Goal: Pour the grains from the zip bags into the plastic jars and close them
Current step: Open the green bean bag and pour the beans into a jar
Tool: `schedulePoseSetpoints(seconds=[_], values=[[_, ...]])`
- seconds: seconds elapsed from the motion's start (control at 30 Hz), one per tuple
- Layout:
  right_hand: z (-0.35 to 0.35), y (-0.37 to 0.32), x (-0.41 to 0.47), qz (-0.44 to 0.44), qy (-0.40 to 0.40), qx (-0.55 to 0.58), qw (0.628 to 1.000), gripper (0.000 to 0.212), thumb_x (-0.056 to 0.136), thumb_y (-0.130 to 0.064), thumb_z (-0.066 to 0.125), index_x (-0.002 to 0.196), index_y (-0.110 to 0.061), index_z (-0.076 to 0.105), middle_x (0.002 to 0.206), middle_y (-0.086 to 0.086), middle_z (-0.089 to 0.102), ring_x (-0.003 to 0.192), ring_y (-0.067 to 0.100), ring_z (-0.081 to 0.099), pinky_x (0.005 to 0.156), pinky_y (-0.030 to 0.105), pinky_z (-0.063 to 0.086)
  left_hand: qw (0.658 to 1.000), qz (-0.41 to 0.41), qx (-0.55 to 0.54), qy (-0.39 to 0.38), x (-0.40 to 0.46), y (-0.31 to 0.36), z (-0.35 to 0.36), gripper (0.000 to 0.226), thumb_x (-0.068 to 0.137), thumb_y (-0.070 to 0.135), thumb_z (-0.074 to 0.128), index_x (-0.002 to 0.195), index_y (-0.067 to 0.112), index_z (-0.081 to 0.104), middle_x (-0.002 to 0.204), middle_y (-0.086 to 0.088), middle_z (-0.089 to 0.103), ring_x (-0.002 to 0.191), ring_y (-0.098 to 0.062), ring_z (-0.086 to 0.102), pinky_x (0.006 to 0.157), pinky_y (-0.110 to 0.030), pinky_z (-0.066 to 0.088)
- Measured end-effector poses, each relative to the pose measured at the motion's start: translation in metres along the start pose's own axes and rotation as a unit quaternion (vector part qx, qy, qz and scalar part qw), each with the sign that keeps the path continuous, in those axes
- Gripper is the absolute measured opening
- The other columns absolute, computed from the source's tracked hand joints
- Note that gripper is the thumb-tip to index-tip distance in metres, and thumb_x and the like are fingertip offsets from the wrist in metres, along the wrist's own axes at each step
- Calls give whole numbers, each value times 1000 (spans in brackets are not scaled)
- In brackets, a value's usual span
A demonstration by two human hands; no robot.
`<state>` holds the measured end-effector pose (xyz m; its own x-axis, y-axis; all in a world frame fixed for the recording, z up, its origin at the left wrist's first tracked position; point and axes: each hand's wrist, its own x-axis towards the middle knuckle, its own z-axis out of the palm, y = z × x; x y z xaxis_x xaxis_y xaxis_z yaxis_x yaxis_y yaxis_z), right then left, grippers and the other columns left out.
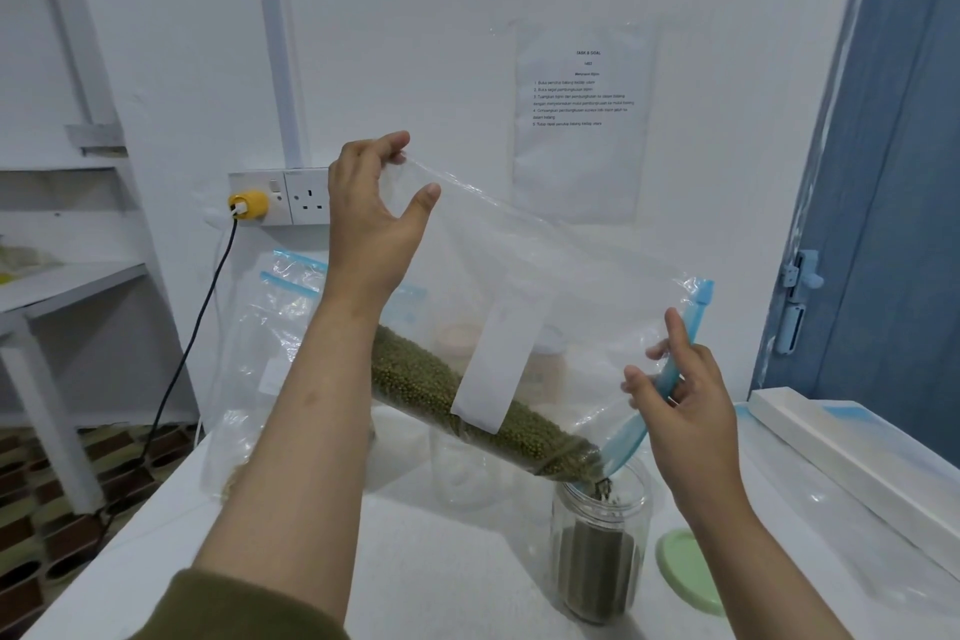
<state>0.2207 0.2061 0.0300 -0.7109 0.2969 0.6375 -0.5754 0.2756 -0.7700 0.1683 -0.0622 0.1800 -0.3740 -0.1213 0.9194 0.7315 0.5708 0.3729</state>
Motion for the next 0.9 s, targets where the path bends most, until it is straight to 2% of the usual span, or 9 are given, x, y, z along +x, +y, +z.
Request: schedulePoseSetpoints(seconds=[0.37, 0.5, 0.9], values=[[-1, 3, -1, 3, 3, -2, 1000, 65, 95, -13, 63, 146, -43, 37, 102, -10, 51, 95, 33, 61, 92, 46, 55, 1000, 2, 1, -4, 1, 0, 4, 46, 88, 22, 69, 131, 15, 54, 116, 5, 50, 120, -17, 46, 104, -22, 37], [-1, 3, -1, 4, 3, -1, 1000, 65, 95, -12, 63, 146, -44, 37, 102, -9, 51, 94, 33, 62, 91, 44, 55, 1000, -3, -2, -5, 0, -1, 5, 45, 89, 21, 69, 131, 15, 55, 114, 7, 49, 120, -16, 46, 102, -15, 34], [0, 3, -1, -1, 5, 3, 1000, 65, 95, -13, 62, 149, -38, 37, 102, -8, 51, 93, 32, 62, 87, 32, 54, 1000, -2, 1, -5, 2, -2, 4, 45, 89, 21, 70, 131, 14, 55, 114, 7, 49, 119, -15, 46, 102, -16, 35]])
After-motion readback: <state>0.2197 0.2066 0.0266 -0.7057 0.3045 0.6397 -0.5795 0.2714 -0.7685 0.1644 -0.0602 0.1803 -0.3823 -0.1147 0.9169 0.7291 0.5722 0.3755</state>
